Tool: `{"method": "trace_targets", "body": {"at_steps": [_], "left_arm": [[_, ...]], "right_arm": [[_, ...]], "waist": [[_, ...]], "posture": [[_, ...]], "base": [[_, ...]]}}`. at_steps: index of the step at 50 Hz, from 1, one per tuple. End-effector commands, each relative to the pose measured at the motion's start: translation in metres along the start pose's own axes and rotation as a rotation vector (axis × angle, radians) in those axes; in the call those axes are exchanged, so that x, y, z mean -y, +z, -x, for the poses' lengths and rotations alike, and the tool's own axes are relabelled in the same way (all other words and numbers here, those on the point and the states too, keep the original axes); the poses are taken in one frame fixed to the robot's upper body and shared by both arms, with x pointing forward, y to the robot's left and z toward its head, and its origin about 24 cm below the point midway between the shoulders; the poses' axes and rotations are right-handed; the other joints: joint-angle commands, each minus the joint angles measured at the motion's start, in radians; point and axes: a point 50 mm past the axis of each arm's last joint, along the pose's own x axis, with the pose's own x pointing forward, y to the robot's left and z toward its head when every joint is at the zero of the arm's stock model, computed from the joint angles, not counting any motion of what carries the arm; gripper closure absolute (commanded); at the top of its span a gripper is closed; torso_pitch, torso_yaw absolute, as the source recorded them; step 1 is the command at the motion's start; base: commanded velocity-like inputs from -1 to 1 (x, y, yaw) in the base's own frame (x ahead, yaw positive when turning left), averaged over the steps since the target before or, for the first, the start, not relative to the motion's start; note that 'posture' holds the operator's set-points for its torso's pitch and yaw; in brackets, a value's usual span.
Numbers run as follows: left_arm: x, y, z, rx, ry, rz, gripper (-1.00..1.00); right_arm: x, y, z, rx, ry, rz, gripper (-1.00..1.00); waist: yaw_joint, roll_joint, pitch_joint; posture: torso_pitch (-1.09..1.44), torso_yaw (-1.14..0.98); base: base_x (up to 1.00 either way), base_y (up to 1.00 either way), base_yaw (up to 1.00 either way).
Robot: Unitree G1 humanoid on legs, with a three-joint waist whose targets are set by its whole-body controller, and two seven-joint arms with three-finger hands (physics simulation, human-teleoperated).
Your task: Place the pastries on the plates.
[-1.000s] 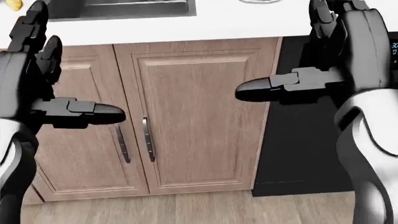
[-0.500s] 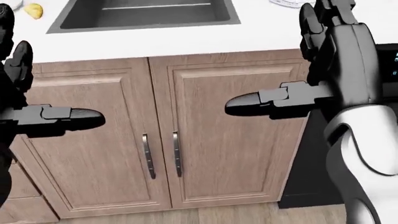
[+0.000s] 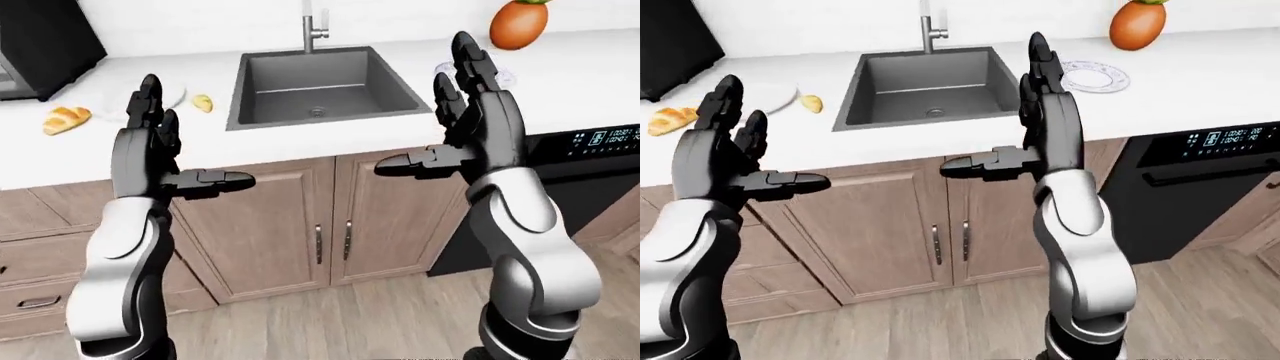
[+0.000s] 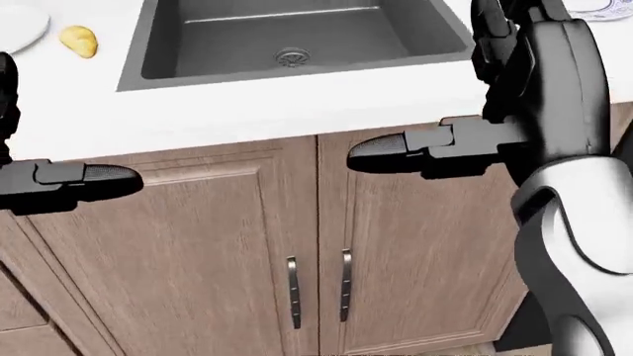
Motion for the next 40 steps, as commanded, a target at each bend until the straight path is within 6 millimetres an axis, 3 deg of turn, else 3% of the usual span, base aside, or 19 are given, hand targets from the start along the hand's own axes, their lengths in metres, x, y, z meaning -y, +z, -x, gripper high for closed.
{"method": "trace_targets", "body": {"at_steps": [1, 2, 4, 7, 10, 11, 12, 13, 14, 17, 23, 26, 27, 29, 32, 35, 37, 38, 40], "left_arm": [[-0.0028, 0.0155, 0.0006, 0.078, 0.011, -0.009, -1.00], [-0.0027, 0.0155, 0.0013, 0.078, 0.007, -0.012, -1.00], [-0.0042, 0.0160, 0.0023, 0.079, 0.010, -0.012, -1.00], [-0.0034, 0.0167, 0.0021, 0.082, 0.010, -0.015, -1.00], [-0.0015, 0.0152, 0.0022, 0.077, -0.002, -0.030, -1.00], [-0.0021, 0.0157, 0.0019, 0.079, 0.005, -0.023, -1.00], [-0.0025, 0.0161, 0.0022, 0.080, 0.006, -0.024, -1.00], [-0.0026, 0.0161, 0.0026, 0.079, 0.005, -0.021, -1.00], [-0.0019, 0.0149, 0.0033, 0.078, 0.001, -0.026, -1.00], [-0.0008, 0.0151, 0.0026, 0.078, 0.000, -0.026, -1.00], [-0.0019, 0.0145, 0.0019, 0.073, 0.010, -0.029, -1.00], [-0.0017, 0.0145, 0.0022, 0.066, 0.010, -0.022, -1.00], [-0.0017, 0.0154, 0.0022, 0.069, 0.011, -0.025, -1.00], [-0.0015, 0.0149, 0.0024, 0.066, 0.009, -0.024, -1.00], [-0.0021, 0.0165, 0.0019, 0.064, 0.009, -0.022, -1.00], [-0.0018, 0.0180, 0.0023, 0.065, 0.006, -0.022, -1.00], [-0.0026, 0.0194, 0.0024, 0.070, 0.006, -0.027, -1.00], [-0.0026, 0.0198, 0.0025, 0.073, 0.005, -0.031, -1.00], [-0.0034, 0.0198, 0.0030, 0.074, 0.006, -0.031, -1.00]], "right_arm": [[-0.0006, 0.0098, -0.0007, 0.054, 0.000, 0.008, -1.00], [-0.0012, 0.0099, -0.0009, 0.055, 0.003, 0.004, -1.00], [-0.0014, 0.0092, -0.0008, 0.054, 0.005, 0.014, -1.00], [-0.0025, 0.0091, -0.0008, 0.056, 0.010, 0.014, -1.00], [-0.0019, 0.0095, -0.0003, 0.059, 0.015, 0.017, -1.00], [-0.0016, 0.0095, -0.0003, 0.057, 0.010, 0.016, -1.00], [-0.0005, 0.0081, -0.0006, 0.051, 0.000, 0.040, -1.00], [-0.0007, 0.0079, -0.0004, 0.052, 0.004, 0.031, -1.00], [-0.0009, 0.0080, 0.0002, 0.054, 0.009, 0.030, -1.00], [-0.0017, 0.0099, 0.0002, 0.062, 0.016, 0.037, -1.00], [-0.0031, 0.0084, 0.0007, 0.063, 0.026, 0.040, -1.00], [-0.0024, 0.0081, 0.0012, 0.067, 0.025, 0.044, -1.00], [-0.0029, 0.0085, 0.0011, 0.067, 0.029, 0.043, -1.00], [-0.0028, 0.0088, 0.0016, 0.071, 0.034, 0.044, -1.00], [-0.0021, 0.0096, 0.0018, 0.076, 0.035, 0.046, -1.00], [-0.0016, 0.0102, 0.0020, 0.078, 0.036, 0.050, -1.00], [-0.0021, 0.0118, 0.0023, 0.083, 0.041, 0.049, -1.00], [-0.0020, 0.0116, 0.0024, 0.083, 0.041, 0.062, -1.00], [-0.0027, 0.0101, 0.0031, 0.080, 0.046, 0.058, -1.00]], "waist": [[-0.002, 0.001, -0.025], [0.006, -0.023, -0.020], [-0.010, -0.026, -0.040], [-0.014, -0.013, -0.032], [-0.019, 0.050, -0.026], [-0.019, 0.103, -0.041], [-0.013, 0.145, -0.081], [-0.009, 0.092, -0.037], [-0.001, 0.093, -0.024], [-0.013, 0.058, -0.038], [-0.025, 0.001, -0.023], [-0.029, -0.048, -0.029], [-0.037, -0.018, -0.031], [-0.029, -0.038, -0.048], [-0.030, -0.020, -0.040], [-0.040, 0.033, -0.019], [-0.042, 0.117, -0.041], [-0.035, 0.105, -0.045], [-0.034, 0.093, -0.014]], "posture": [[0.00, 0.00], [0.00, 0.00], [0.00, 0.00], [0.00, 0.00], [0.00, 0.00], [0.00, 0.00], [0.00, 0.00], [0.00, 0.00], [0.00, 0.00], [0.00, 0.00], [0.00, 0.00], [0.00, 0.00], [0.00, 0.00], [0.00, 0.00], [0.00, 0.00], [0.00, 0.00], [0.00, 0.00], [0.00, 0.00], [0.00, 0.00]], "base": [[0.00, 0.48, 0.00], [0.00, 0.48, 0.00], [0.00, 0.48, 0.00], [0.00, 0.48, 0.00], [0.00, 0.48, 0.00], [0.00, 0.48, 0.00], [0.00, 0.48, 0.00], [0.00, 0.47, 0.00], [0.00, 0.48, 0.00], [0.00, 0.48, 0.00], [0.00, 0.48, 0.00], [0.00, 0.48, 0.00], [0.00, 0.48, 0.00], [0.04, 0.48, 0.00], [0.11, 0.47, 0.00], [0.14, 0.47, 0.00], [0.15, 0.47, 0.00], [0.20, 0.45, 0.00], [0.22, 0.44, 0.00]]}}
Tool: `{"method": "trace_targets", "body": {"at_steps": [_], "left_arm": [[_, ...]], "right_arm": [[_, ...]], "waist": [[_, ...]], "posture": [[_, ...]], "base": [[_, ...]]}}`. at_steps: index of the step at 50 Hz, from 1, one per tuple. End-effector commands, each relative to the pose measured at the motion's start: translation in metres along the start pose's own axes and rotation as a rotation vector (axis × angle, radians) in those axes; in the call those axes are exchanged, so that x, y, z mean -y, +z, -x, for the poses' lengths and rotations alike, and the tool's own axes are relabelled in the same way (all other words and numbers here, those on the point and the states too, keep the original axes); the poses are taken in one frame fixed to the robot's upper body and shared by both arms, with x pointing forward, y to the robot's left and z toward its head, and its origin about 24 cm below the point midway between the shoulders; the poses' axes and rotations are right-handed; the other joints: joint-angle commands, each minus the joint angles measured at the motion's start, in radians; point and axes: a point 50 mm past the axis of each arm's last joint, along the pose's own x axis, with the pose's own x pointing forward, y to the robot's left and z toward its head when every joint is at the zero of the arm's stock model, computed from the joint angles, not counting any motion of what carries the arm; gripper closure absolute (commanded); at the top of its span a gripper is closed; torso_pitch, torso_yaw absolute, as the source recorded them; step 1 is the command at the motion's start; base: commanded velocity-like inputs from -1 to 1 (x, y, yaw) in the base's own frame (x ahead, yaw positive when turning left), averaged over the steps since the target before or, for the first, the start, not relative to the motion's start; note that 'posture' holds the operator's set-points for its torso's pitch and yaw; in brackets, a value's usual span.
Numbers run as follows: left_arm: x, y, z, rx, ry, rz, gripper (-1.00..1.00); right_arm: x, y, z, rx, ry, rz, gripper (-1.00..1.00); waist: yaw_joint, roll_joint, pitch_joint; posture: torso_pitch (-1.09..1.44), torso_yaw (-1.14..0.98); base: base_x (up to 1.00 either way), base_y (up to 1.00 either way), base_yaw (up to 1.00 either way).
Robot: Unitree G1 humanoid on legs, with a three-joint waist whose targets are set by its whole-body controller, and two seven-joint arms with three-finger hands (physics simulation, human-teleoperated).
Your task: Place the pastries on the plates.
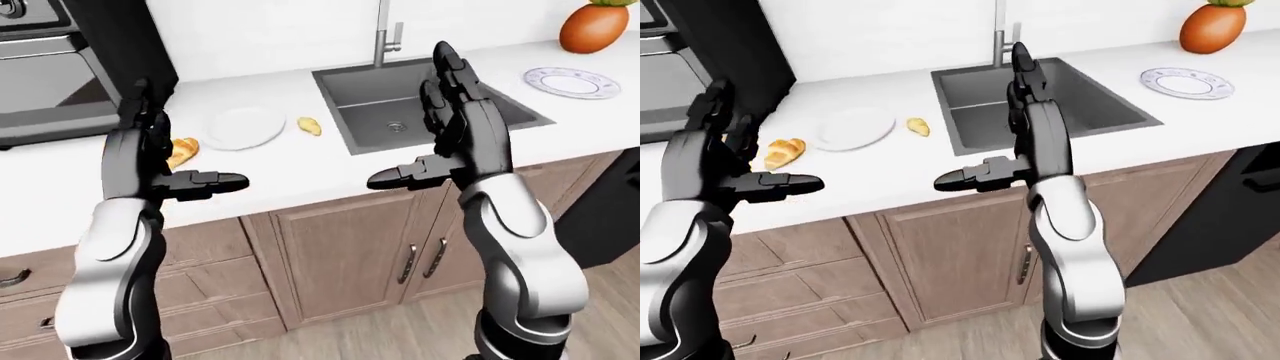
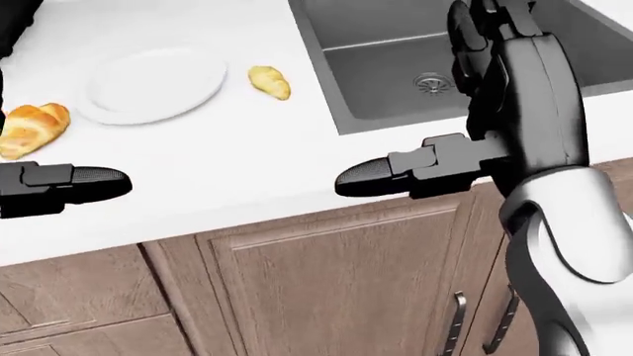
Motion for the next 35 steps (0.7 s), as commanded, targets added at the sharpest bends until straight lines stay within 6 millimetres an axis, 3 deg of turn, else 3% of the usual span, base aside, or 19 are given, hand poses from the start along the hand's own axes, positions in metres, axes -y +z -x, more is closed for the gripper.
{"method": "trace_targets", "body": {"at_steps": [1, 4, 6, 12, 13, 14, 15, 17, 19, 21, 22, 26, 27, 28, 31, 33, 35], "left_arm": [[0.0028, 0.0180, 0.0010, 0.094, -0.014, -0.002, -1.00], [0.0032, 0.0178, 0.0013, 0.094, -0.015, -0.004, -1.00], [0.0037, 0.0177, 0.0018, 0.096, -0.016, -0.005, -1.00], [0.0061, 0.0165, 0.0014, 0.097, -0.021, -0.008, -1.00], [0.0059, 0.0162, 0.0011, 0.096, -0.020, -0.012, -1.00], [0.0062, 0.0164, 0.0013, 0.097, -0.023, -0.010, -1.00], [0.0063, 0.0162, 0.0011, 0.096, -0.022, -0.011, -1.00], [0.0062, 0.0162, 0.0011, 0.096, -0.023, -0.012, -1.00], [0.0059, 0.0166, 0.0011, 0.097, -0.023, -0.015, -1.00], [0.0063, 0.0168, 0.0012, 0.098, -0.025, -0.010, -1.00], [0.0065, 0.0161, 0.0011, 0.096, -0.024, -0.010, -1.00], [0.0070, 0.0164, 0.0013, 0.098, -0.025, -0.014, -1.00], [0.0070, 0.0165, 0.0014, 0.098, -0.026, -0.013, -1.00], [0.0068, 0.0168, 0.0016, 0.098, -0.025, -0.014, -1.00], [0.0071, 0.0170, 0.0016, 0.098, -0.026, -0.016, -1.00], [0.0073, 0.0169, 0.0014, 0.097, -0.028, -0.016, -1.00], [0.0066, 0.0183, 0.0011, 0.098, -0.027, -0.016, -1.00]], "right_arm": [[0.0047, 0.0172, 0.0010, 0.094, -0.023, 0.015, -1.00], [0.0036, 0.0173, 0.0010, 0.096, -0.018, 0.017, -1.00], [0.0036, 0.0161, 0.0015, 0.095, -0.018, 0.020, -1.00], [0.0034, 0.0146, 0.0025, 0.096, -0.015, 0.015, -1.00], [0.0049, 0.0134, 0.0020, 0.092, -0.027, 0.014, -1.00], [0.0071, 0.0128, 0.0015, 0.090, -0.040, 0.008, -1.00], [0.0062, 0.0121, 0.0021, 0.085, -0.038, 0.016, -1.00], [0.0060, 0.0112, 0.0021, 0.080, -0.040, 0.014, -1.00], [0.0045, 0.0131, 0.0022, 0.089, -0.030, 0.017, -1.00], [0.0044, 0.0125, 0.0018, 0.085, -0.030, 0.028, -1.00], [0.0046, 0.0125, 0.0021, 0.086, -0.030, 0.032, -1.00], [0.0043, 0.0138, 0.0038, 0.094, -0.023, 0.015, -1.00], [0.0053, 0.0139, 0.0036, 0.094, -0.034, 0.034, -1.00], [0.0059, 0.0144, 0.0038, 0.099, -0.034, 0.024, -1.00], [0.0064, 0.0161, 0.0043, 0.110, -0.037, 0.018, -1.00], [0.0067, 0.0157, 0.0037, 0.110, -0.039, 0.015, -1.00], [0.0072, 0.0163, 0.0032, 0.110, -0.042, 0.016, -1.00]], "waist": [[-0.003, -0.002, -0.015], [-0.002, -0.035, -0.011], [-0.003, -0.044, -0.009], [0.001, -0.047, -0.018], [0.001, -0.039, -0.021], [0.001, -0.039, -0.001], [0.001, -0.033, -0.017], [0.006, -0.039, -0.016], [0.012, -0.056, -0.012], [0.018, -0.091, -0.015], [0.021, -0.070, -0.015], [0.016, -0.060, -0.036], [0.018, -0.053, -0.054], [0.018, -0.048, -0.045], [0.022, -0.066, -0.023], [0.018, -0.083, -0.029], [0.018, -0.082, -0.030]], "posture": [[0.00, 0.00], [0.00, 0.00], [0.00, 0.00], [0.00, 0.00], [0.00, 0.00], [0.00, 0.00], [0.00, 0.00], [0.00, 0.00], [0.00, 0.00], [0.00, 0.00], [0.00, 0.00], [0.00, 0.00], [0.00, 0.00], [0.00, 0.00], [0.00, 0.00], [0.00, 0.00], [0.00, 0.00]], "base": [[0.23, 0.44, 0.00], [0.24, 0.41, 0.00], [0.25, 0.32, 0.00], [0.25, 0.18, 0.00], [0.26, 0.00, 0.00], [0.00, 0.00, 0.00], [0.00, 0.00, 0.00], [0.00, 0.00, 0.00], [0.00, 0.00, 0.00], [0.00, 0.00, 0.00], [0.00, 0.00, 0.00], [0.00, 0.00, 0.00], [0.00, 0.00, 0.14], [0.00, 0.00, 0.25], [0.00, 0.00, 0.60], [0.00, 0.00, 0.79], [0.00, 0.00, 0.79]]}}
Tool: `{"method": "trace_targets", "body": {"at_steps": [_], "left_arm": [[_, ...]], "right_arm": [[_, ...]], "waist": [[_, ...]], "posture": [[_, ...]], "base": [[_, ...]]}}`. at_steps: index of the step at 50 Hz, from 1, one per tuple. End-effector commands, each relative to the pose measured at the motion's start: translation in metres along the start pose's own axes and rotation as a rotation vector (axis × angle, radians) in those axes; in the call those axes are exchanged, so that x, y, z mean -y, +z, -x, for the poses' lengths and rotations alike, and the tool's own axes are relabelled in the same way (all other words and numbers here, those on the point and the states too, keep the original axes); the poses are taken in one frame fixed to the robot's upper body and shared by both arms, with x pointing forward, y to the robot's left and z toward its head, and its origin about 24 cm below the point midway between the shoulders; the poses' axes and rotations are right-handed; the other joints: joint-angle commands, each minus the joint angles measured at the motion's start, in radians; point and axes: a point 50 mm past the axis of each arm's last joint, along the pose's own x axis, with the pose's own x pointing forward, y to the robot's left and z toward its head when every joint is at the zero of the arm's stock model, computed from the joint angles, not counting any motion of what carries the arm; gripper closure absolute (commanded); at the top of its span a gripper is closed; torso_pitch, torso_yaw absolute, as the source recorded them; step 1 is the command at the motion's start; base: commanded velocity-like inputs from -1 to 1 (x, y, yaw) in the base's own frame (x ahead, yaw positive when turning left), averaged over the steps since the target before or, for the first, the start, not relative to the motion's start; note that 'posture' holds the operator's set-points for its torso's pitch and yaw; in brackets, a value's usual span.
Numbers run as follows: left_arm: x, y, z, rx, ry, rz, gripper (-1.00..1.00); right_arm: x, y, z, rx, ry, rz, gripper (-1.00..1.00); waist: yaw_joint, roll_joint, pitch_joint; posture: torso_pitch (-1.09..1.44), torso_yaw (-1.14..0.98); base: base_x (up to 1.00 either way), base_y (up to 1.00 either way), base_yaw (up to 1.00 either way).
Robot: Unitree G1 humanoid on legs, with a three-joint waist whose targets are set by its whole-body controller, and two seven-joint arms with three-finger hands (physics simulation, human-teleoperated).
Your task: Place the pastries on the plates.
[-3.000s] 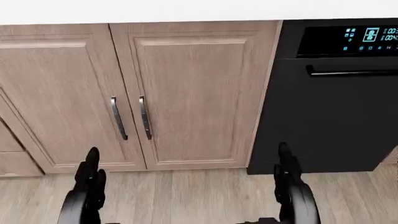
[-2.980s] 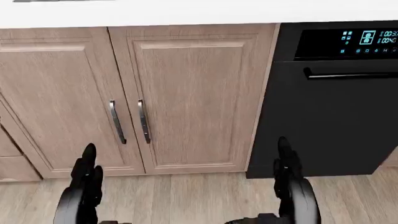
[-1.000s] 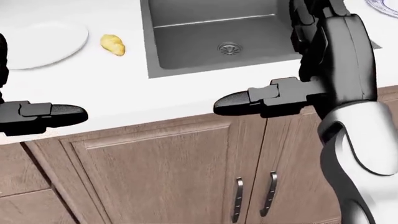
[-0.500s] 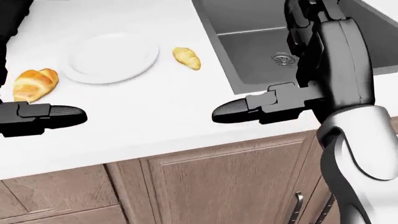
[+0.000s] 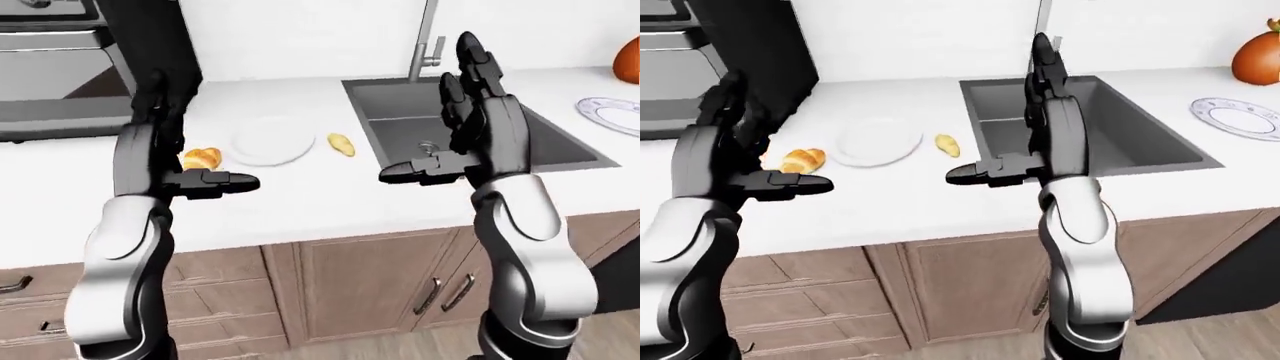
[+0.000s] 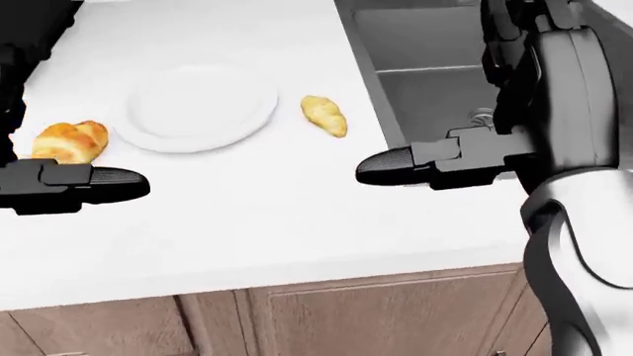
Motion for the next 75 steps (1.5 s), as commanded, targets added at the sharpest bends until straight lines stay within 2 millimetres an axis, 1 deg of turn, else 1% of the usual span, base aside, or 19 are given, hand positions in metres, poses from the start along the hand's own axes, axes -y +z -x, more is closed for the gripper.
{"method": "trace_targets", "body": {"at_steps": [1, 4, 6, 8, 13, 15, 18, 23, 29, 32, 40, 44, 45, 47, 53, 57, 58, 65, 75], "left_arm": [[-0.006, 0.013, 0.000, 0.063, 0.032, -0.014, -1.00], [-0.006, 0.014, 0.001, 0.063, 0.033, -0.016, -1.00], [-0.006, 0.015, 0.000, 0.068, 0.031, -0.020, -1.00], [-0.005, 0.014, 0.000, 0.066, 0.029, -0.017, -1.00], [-0.004, 0.012, 0.000, 0.065, 0.024, -0.015, -1.00], [-0.004, 0.011, 0.000, 0.063, 0.024, -0.012, -1.00], [-0.004, 0.010, 0.000, 0.064, 0.021, -0.015, -1.00], [-0.003, 0.010, 0.001, 0.064, 0.015, -0.016, -1.00], [-0.002, 0.010, 0.001, 0.065, 0.015, -0.017, -1.00], [-0.002, 0.010, 0.001, 0.064, 0.016, -0.020, -1.00], [-0.003, 0.011, 0.001, 0.064, 0.013, -0.021, -1.00], [-0.003, 0.013, 0.000, 0.066, 0.015, -0.026, -1.00], [-0.003, 0.012, 0.000, 0.065, 0.014, -0.024, -1.00], [-0.003, 0.011, 0.000, 0.064, 0.016, -0.022, -1.00], [-0.004, 0.010, 0.000, 0.064, 0.017, -0.023, -1.00], [-0.005, 0.010, 0.001, 0.061, 0.017, -0.024, -1.00], [-0.005, 0.010, 0.001, 0.061, 0.017, -0.024, -1.00], [-0.004, 0.007, 0.002, 0.056, 0.016, -0.028, -1.00], [-0.004, 0.006, 0.001, 0.050, 0.014, -0.030, -1.00]], "right_arm": [[-0.004, 0.013, -0.001, 0.068, 0.025, -0.002, -1.00], [-0.004, 0.013, 0.000, 0.062, 0.024, -0.006, -1.00], [-0.005, 0.013, 0.000, 0.051, 0.034, 0.007, -1.00], [-0.004, 0.011, -0.001, 0.051, 0.022, 0.010, -1.00], [-0.003, 0.010, 0.000, 0.046, 0.020, 0.010, -1.00], [-0.003, 0.010, 0.000, 0.053, 0.023, 0.009, -1.00], [-0.002, 0.010, 0.000, 0.059, 0.014, 0.003, -1.00], [-0.001, 0.012, 0.001, 0.070, 0.017, -0.002, -1.00], [-0.001, 0.011, 0.002, 0.076, 0.023, -0.015, -1.00], [-0.001, 0.011, 0.002, 0.074, 0.022, -0.024, -1.00], [0.001, 0.011, 0.000, 0.063, -0.002, -0.052, -1.00], [0.001, 0.012, 0.000, 0.069, 0.000, -0.060, -1.00], [0.001, 0.011, 0.000, 0.067, 0.001, -0.066, -1.00], [0.001, 0.011, 0.000, 0.068, 0.004, -0.061, -1.00], [0.001, 0.010, 0.000, 0.068, -0.006, -0.046, -1.00], [0.001, 0.011, 0.001, 0.073, -0.005, -0.035, -1.00], [0.001, 0.011, 0.001, 0.075, -0.004, -0.043, -1.00], [0.007, 0.010, 0.002, 0.058, -0.033, -0.027, -1.00], [0.026, 0.013, 0.009, 0.024, -0.102, 0.020, -1.00]], "waist": [[0.001, 0.003, -0.007], [-0.001, 0.044, 0.004], [0.006, 0.097, -0.035], [0.011, 0.050, 0.008], [0.005, 0.006, 0.011], [0.013, -0.037, 0.000], [0.001, -0.006, -0.010], [-0.013, -0.021, -0.003], [-0.045, 0.031, 0.017], [-0.049, 0.138, 0.009], [-0.018, 0.059, 0.004], [-0.012, -0.041, -0.003], [-0.008, 0.007, -0.004], [-0.012, -0.018, -0.021], [-0.029, 0.008, 0.024], [-0.022, 0.079, 0.007], [-0.015, 0.040, 0.005], [0.005, -0.023, -0.020], [0.004, 0.002, -0.024]], "posture": [[0.00, 0.00], [0.00, 0.00], [0.00, 0.00], [0.00, 0.00], [0.00, 0.00], [0.00, 0.00], [0.00, 0.00], [0.00, 0.00], [0.00, 0.00], [0.00, 0.00], [0.00, 0.00], [0.00, 0.00], [0.00, 0.00], [0.00, 0.00], [0.00, 0.00], [0.00, 0.00], [0.00, 0.00], [0.00, 0.00], [0.00, 0.00]], "base": [[0.00, 0.00, 0.79], [0.00, 0.00, 0.79], [0.00, 0.00, 0.77], [0.00, 0.12, 0.00], [0.00, 0.00, 0.00], [0.00, 0.00, 0.00], [0.07, 0.04, 0.00], [0.43, 0.33, 0.00], [0.61, 0.31, 0.00], [0.59, 0.04, 0.00], [0.31, 0.00, 0.00], [0.00, 0.00, 0.00], [0.00, 0.00, 0.00], [0.00, -0.14, 0.00], [0.00, -0.14, 0.00], [0.00, 0.00, 0.00], [0.00, 0.00, 0.00], [0.00, 0.00, 0.00], [0.00, 0.00, 0.00]]}}
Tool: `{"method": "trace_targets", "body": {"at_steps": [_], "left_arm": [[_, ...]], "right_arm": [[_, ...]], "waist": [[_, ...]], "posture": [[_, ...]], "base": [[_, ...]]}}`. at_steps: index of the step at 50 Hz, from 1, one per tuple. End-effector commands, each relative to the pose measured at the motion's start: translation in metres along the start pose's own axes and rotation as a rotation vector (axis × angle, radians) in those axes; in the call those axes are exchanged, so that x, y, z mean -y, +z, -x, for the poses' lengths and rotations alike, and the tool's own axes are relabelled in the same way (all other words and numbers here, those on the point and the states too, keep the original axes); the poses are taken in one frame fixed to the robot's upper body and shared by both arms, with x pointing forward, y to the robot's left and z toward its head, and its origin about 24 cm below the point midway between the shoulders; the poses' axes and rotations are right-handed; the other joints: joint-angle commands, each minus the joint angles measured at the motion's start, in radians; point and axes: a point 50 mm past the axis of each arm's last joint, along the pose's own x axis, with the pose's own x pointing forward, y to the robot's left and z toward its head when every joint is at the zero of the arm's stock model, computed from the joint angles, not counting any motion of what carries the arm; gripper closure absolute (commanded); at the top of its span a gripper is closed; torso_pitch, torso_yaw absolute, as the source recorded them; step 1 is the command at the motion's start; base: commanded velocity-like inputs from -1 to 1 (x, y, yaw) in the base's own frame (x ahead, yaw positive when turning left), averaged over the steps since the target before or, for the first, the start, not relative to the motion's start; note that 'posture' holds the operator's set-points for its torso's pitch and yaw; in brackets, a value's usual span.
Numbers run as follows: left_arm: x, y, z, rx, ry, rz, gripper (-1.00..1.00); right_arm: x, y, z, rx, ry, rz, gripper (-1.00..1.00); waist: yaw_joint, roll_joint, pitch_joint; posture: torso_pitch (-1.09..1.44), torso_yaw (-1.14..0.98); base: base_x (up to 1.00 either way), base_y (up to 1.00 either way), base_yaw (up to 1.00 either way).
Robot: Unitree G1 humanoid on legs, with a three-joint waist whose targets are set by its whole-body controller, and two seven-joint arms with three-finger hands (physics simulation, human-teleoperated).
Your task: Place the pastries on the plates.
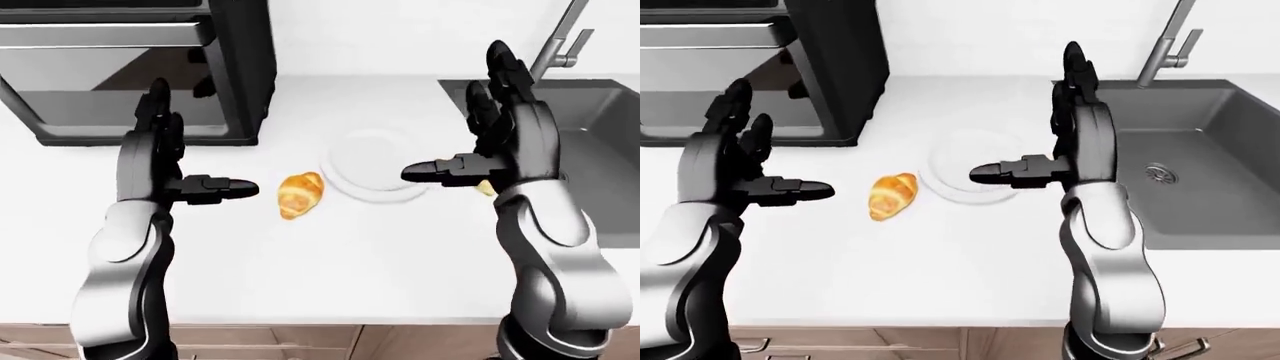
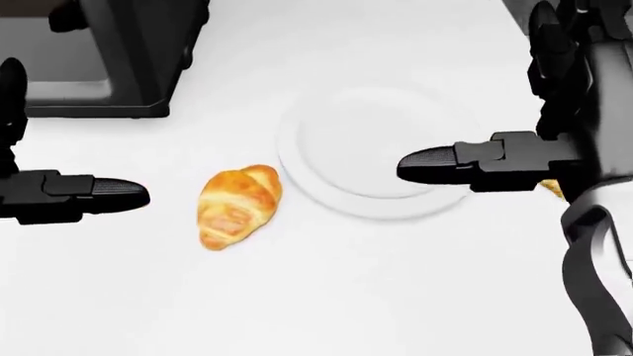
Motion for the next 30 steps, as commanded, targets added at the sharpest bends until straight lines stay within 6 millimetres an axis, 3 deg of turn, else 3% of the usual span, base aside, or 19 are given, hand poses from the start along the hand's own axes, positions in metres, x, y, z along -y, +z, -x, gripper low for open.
{"method": "trace_targets", "body": {"at_steps": [1, 13, 25, 30], "left_arm": [[-0.002, 0.015, 0.001, 0.080, 0.011, -0.011, -1.00], [-0.003, 0.013, -0.001, 0.073, 0.013, -0.014, -1.00], [-0.003, 0.009, 0.001, 0.064, 0.012, -0.015, -1.00], [-0.001, 0.007, 0.000, 0.061, 0.005, -0.013, -1.00]], "right_arm": [[0.006, 0.017, 0.002, 0.076, -0.024, 0.015, -1.00], [0.047, 0.022, 0.014, 0.005, -0.150, 0.150, -1.00], [0.079, 0.019, -0.014, -0.164, -0.182, 0.327, -1.00], [0.079, 0.012, -0.034, -0.202, -0.149, 0.393, -1.00]], "waist": [[0.000, 0.000, -0.023], [-0.001, -0.008, -0.017], [-0.006, -0.011, -0.012], [-0.007, -0.010, -0.011]], "posture": [[0.00, 0.00], [0.00, 0.00], [0.00, 0.00], [0.00, 0.00]], "base": [[0.00, 0.00, 0.00], [0.00, 0.00, 0.00], [0.00, 0.00, 0.00], [0.00, 0.00, 0.00]]}}
